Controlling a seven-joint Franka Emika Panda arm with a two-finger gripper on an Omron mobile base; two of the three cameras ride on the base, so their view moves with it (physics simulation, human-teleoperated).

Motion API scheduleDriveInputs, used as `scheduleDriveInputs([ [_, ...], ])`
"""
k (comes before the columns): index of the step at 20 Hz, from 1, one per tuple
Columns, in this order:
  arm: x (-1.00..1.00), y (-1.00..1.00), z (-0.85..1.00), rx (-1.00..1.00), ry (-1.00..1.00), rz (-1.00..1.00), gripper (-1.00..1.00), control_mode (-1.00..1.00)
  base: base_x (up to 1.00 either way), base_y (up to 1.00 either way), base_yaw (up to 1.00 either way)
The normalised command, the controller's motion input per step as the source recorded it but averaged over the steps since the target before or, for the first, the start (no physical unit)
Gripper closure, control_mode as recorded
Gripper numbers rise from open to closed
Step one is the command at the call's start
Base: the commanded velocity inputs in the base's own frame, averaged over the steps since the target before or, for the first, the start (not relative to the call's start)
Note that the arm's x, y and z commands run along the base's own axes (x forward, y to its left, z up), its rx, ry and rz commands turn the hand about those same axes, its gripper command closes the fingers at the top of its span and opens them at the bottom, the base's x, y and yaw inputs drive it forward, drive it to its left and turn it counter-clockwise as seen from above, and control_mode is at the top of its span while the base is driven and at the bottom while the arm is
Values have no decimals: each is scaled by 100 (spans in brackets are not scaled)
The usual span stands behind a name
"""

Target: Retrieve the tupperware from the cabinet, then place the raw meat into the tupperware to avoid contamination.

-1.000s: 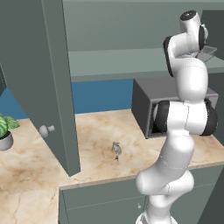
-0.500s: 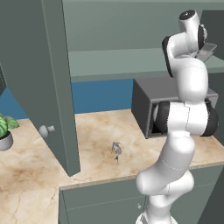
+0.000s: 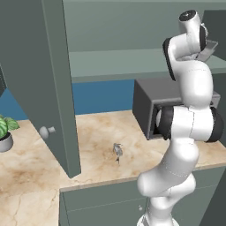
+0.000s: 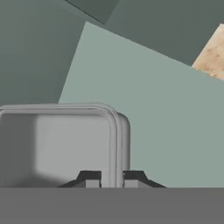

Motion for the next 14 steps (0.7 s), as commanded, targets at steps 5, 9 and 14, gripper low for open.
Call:
scheduleDriveInputs([
  [5, -17, 26, 10, -5, -10, -3, 100, -100, 0, 0, 0],
  [9, -22, 24, 9, -4, -10, -3, 100, -100, 0, 0, 0],
  [14, -31, 28, 0, -4, -8, -3, 100, -100, 0, 0, 0],
])
